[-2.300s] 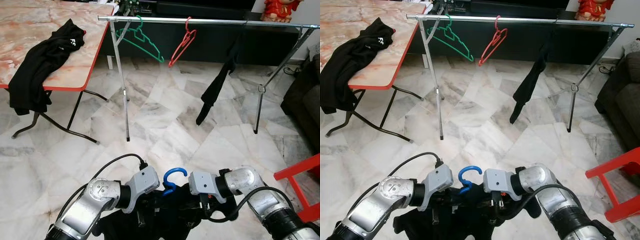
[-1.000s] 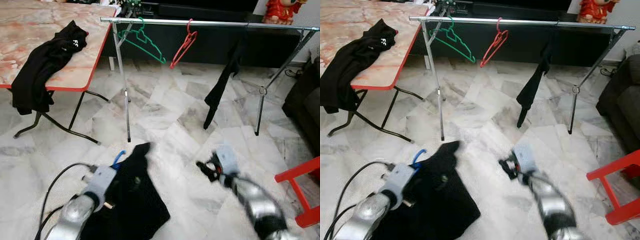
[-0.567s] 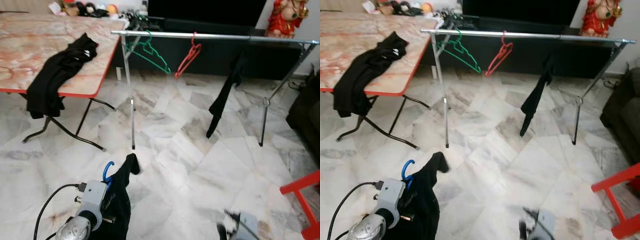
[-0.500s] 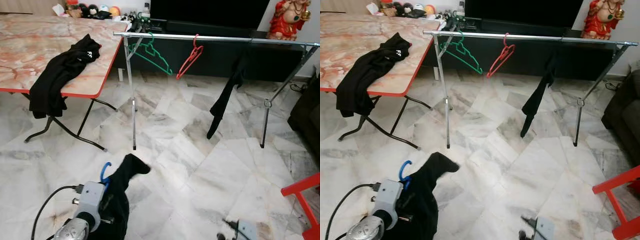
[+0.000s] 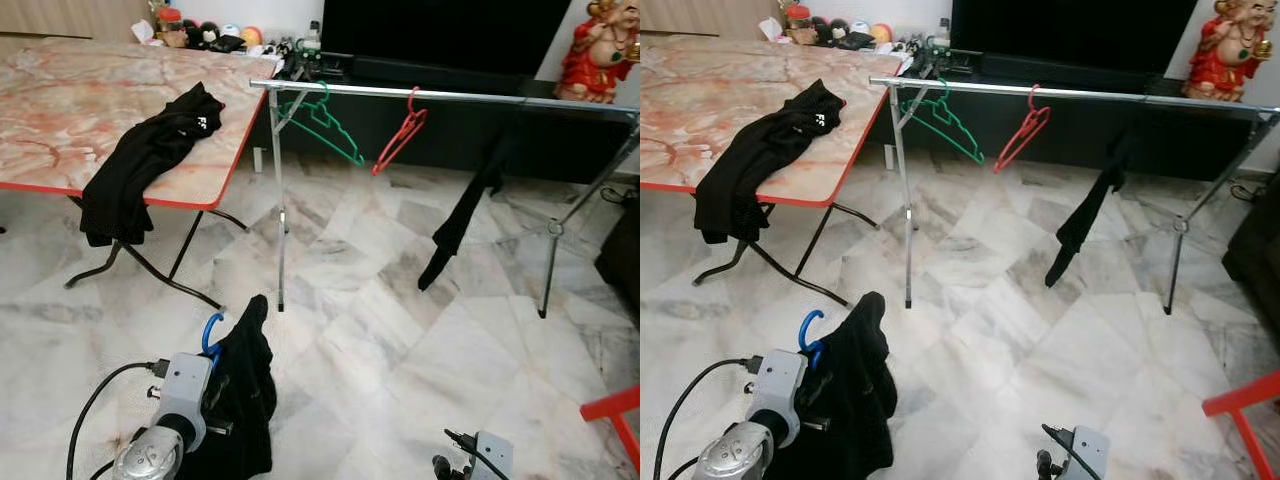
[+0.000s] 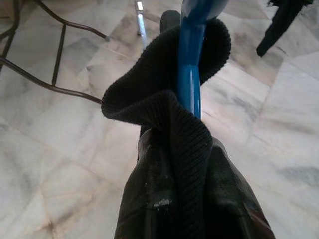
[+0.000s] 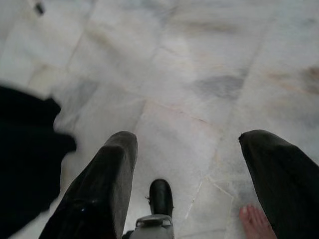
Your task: Hang hanger
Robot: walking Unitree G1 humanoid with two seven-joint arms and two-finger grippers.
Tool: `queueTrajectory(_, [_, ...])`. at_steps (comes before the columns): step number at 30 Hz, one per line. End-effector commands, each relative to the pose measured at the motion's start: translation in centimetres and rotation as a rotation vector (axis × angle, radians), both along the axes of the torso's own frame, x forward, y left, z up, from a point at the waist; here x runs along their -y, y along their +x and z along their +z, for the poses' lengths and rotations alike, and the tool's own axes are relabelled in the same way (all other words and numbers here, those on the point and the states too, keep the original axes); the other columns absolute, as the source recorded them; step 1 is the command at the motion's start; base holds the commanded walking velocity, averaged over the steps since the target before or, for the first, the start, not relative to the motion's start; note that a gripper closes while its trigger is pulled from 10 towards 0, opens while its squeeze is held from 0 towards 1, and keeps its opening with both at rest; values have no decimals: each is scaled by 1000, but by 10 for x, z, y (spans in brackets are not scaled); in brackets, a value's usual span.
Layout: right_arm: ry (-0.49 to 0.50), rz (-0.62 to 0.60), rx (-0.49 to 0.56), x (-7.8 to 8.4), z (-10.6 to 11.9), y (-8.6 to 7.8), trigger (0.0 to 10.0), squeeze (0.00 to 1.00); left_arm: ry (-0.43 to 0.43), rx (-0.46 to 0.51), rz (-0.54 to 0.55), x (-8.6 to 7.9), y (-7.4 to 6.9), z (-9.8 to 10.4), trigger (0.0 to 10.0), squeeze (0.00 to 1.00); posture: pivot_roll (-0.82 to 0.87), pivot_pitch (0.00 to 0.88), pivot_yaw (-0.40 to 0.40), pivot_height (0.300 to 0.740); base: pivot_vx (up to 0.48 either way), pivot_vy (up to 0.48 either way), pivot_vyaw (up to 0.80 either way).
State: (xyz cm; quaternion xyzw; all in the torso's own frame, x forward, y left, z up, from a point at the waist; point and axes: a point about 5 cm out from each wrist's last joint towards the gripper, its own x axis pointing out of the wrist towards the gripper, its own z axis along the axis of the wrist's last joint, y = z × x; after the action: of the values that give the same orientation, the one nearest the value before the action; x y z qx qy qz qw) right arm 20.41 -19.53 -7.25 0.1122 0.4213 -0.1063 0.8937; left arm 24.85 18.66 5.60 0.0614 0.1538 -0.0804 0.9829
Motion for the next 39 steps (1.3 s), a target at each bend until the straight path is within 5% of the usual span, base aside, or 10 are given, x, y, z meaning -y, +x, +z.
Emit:
queueTrajectory(1, [3, 19, -28, -3, -4, -6, 10000, 0, 0, 27, -10, 1, 4, 9, 10000, 0, 53, 156, -62, 740, 480, 0, 0])
queueTrajectory(18, [4, 32, -56, 0, -9, -17, 10000, 0, 13, 23, -22, 7, 3, 10, 10000, 0, 46, 172, -53, 740, 467, 0, 0])
queueTrajectory(25, [-10, 67, -62, 1, -9, -18, 10000, 0, 4, 18, 19, 10, 0, 5, 10000, 0, 49, 166, -63, 740, 0, 0, 0])
queueTrajectory(39, [-35, 125, -84, -5, -11, -19, 10000, 0, 9, 35, 23, 10, 2, 7, 10000, 0, 50, 137, -57, 740, 0, -461, 0])
